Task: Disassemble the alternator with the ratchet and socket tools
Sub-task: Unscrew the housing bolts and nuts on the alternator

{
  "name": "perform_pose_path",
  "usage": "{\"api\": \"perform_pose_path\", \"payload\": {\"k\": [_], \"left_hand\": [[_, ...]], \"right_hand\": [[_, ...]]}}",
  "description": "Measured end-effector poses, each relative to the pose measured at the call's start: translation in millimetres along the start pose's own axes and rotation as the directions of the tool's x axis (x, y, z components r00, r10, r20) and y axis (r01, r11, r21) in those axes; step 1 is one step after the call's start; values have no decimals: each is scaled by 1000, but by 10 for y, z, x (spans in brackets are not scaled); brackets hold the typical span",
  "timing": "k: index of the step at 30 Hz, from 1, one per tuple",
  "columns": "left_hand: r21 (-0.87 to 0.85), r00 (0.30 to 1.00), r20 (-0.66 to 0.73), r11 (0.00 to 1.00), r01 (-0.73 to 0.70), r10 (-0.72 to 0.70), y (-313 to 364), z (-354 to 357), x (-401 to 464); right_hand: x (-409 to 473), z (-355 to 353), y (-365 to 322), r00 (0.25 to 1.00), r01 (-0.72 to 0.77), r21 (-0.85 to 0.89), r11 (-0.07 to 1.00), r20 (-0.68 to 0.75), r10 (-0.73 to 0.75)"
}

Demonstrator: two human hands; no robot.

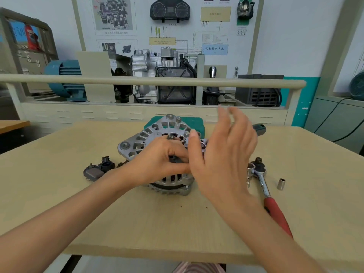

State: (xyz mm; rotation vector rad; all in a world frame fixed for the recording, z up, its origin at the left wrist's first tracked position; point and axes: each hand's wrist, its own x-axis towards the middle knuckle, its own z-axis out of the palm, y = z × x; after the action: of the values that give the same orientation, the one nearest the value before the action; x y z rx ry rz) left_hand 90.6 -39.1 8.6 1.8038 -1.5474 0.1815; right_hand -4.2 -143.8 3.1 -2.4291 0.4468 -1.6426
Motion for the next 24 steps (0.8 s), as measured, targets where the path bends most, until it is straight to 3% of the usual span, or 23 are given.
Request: {"api": "perform_pose_path", "payload": {"k": [2, 5, 8, 12, 14, 19, 24], "left_hand": [[10, 1000, -20, 1000, 10, -9, 9, 2, -11], [-13, 999, -9, 999, 35, -35, 36, 5, 7], [1, 999, -10, 999, 45, -45, 57, 21, 28], [30, 999, -4, 998, 48, -48, 68, 22, 42], [37, 999, -4, 998, 52, -52, 85, 11, 44], [53, 995, 14, 994, 100, -101, 49, -21, 11], [14, 998, -10, 998, 58, -58, 21, -19, -7]], "right_hand": [[-17, 18, -124, 958, -286, 131, 949, 33, 285], [111, 30, -188, 788, -599, 443, 667, 178, 589], [270, -27, -233, 669, -627, 728, 278, 319, 672], [363, 37, -255, 461, -574, 800, -173, 491, 739], [366, 79, -265, 432, -523, 786, -331, 579, 692], [383, 130, -270, 542, -586, 776, -232, 588, 600], [455, 142, -261, 534, -648, 712, -271, 678, 504]]}}
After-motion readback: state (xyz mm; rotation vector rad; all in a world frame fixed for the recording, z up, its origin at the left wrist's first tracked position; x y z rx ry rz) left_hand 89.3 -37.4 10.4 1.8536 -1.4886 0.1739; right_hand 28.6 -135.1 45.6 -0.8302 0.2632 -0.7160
